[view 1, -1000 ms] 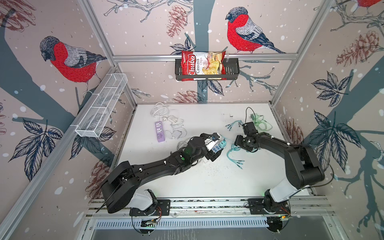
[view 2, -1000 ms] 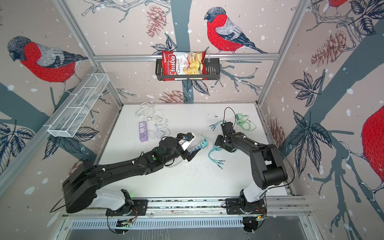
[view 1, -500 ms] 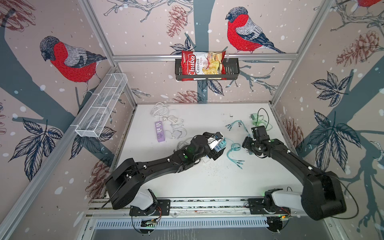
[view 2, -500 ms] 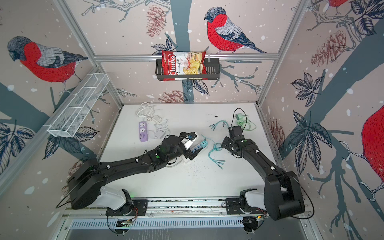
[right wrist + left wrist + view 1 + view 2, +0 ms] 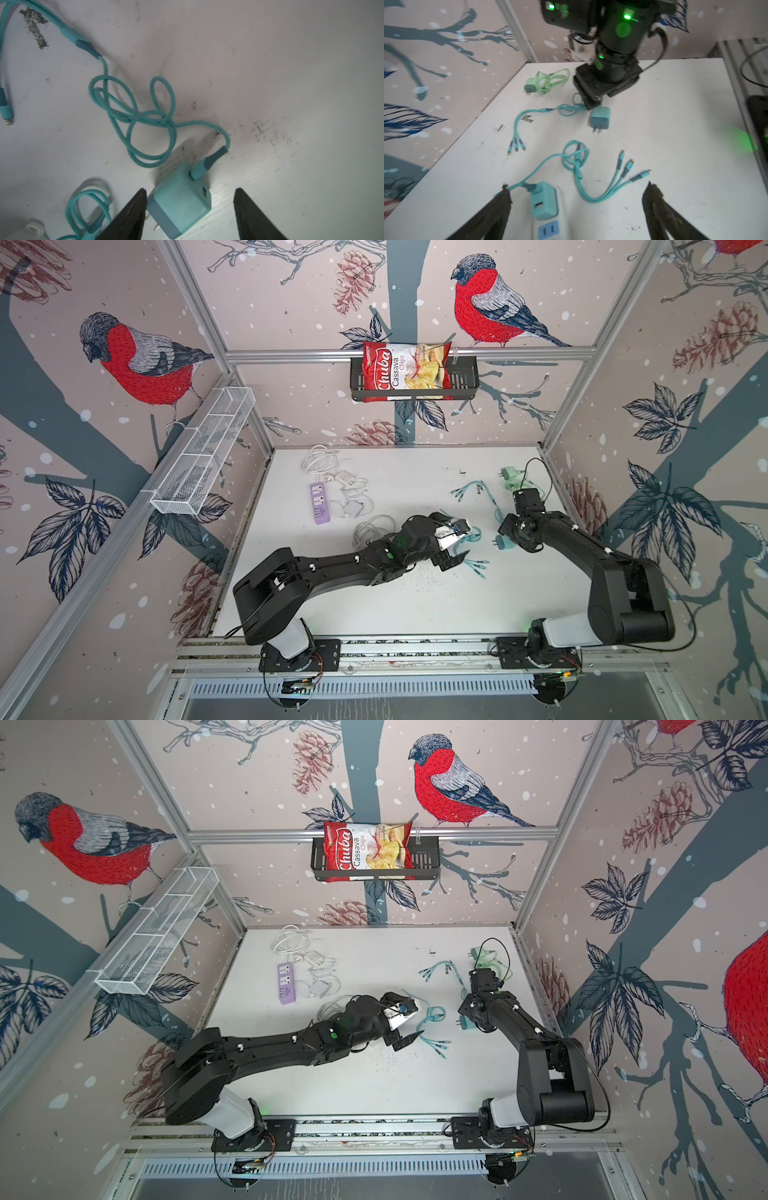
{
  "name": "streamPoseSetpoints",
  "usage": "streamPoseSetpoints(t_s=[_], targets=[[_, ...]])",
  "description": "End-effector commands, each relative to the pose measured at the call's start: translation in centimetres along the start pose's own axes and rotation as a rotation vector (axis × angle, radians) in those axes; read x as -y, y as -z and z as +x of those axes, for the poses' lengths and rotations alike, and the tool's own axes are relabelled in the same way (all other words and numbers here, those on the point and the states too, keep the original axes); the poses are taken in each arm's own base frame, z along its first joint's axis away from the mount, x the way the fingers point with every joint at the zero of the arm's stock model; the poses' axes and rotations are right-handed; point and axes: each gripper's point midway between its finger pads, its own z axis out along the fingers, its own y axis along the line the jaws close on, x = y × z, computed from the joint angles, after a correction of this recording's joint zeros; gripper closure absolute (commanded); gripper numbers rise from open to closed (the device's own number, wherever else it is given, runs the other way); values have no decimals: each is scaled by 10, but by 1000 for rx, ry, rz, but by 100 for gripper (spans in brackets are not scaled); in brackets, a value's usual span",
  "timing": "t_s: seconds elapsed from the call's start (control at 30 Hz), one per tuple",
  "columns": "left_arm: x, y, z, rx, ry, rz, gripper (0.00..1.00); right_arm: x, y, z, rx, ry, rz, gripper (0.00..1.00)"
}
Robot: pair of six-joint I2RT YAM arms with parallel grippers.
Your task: Insert the plug
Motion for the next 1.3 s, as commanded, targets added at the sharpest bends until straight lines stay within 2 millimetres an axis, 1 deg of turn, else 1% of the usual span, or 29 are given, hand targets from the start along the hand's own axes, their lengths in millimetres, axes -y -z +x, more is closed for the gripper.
streamPoseSetpoints(t_s=[0.0, 0.03, 0.07, 0.1, 0.13, 0.3, 0.37, 0.5, 0.6, 0.7, 0.77, 0.87, 0.93, 1.0, 1.1, 1.27], targets=[[14, -11, -18, 71, -73, 63, 3, 1, -1, 4, -22, -1, -17, 32], [18, -16, -19, 80, -82, 79, 3, 2, -2, 4, -27, -3, -20, 32], [22, -20, -16, 80, -87, 98, 3, 2, -4, 4, -34, -7, -29, 31], [23, -25, -22, 97, -99, 110, 3, 1, -6, 4, -41, -12, -41, 30], [24, -30, -24, 104, -116, 118, 3, 1, -10, 4, -49, -18, -51, 30], [26, -56, -21, 92, -197, 134, 3, -7, -23, 3, -88, -26, -100, 30], [28, -66, -16, 86, -228, 145, 3, -12, -27, 0, -93, -27, -121, 30], [33, -79, -8, 96, -267, 157, 3, -21, -30, -6, -105, -6, -153, 30], [38, -91, -1, 87, -268, 185, 3, -28, -34, -7, -142, 49, -166, 31], [44, -103, 6, 71, -253, 217, 3, -33, -39, -3, -194, 119, -183, 33], [46, -108, 8, 71, -244, 221, 3, -38, -41, 3, -224, 158, -216, 33], [49, -114, 11, 64, -232, 226, 3, -40, -44, 12, -253, 189, -230, 34], [51, -117, 13, 58, -225, 228, 3, -37, -44, 14, -252, 182, -223, 34], [53, -121, 15, 48, -221, 224, 3, -35, -42, 13, -235, 168, -217, 31], [53, -127, 19, 32, -214, 200, 3, -29, -32, 5, -184, 118, -218, 28], [42, -143, 21, -12, -174, 135, 3, -19, -15, -9, -104, 50, -221, 25]])
